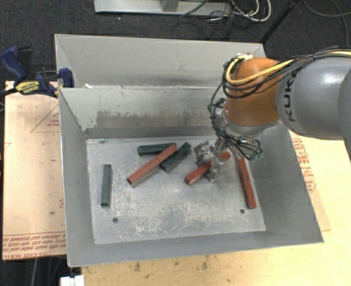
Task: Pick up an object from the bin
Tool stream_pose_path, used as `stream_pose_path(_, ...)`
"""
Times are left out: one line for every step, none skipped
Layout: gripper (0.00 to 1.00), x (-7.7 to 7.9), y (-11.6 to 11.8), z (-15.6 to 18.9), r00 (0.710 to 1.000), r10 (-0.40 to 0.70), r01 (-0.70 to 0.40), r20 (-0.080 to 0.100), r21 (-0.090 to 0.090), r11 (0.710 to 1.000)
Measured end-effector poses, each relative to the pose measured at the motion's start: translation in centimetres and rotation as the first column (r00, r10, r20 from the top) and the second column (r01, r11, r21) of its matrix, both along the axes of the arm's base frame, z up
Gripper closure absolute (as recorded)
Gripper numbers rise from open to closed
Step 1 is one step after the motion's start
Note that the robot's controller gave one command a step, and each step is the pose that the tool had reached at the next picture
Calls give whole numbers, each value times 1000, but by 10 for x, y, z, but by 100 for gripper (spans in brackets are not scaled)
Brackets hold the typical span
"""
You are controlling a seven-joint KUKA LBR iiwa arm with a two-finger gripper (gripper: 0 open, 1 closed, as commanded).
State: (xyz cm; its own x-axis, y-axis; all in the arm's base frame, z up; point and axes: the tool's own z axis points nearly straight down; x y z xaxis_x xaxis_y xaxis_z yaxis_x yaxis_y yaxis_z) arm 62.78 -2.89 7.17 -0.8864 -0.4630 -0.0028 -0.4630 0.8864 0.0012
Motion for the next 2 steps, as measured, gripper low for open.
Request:
stream_pose_path(100, 0, 0, 0, 1000, -1, 1, 0, 0, 1000)
stream_pose_path(100, 14, 4, 137, 987, 158, -158, 3, -1, 987)
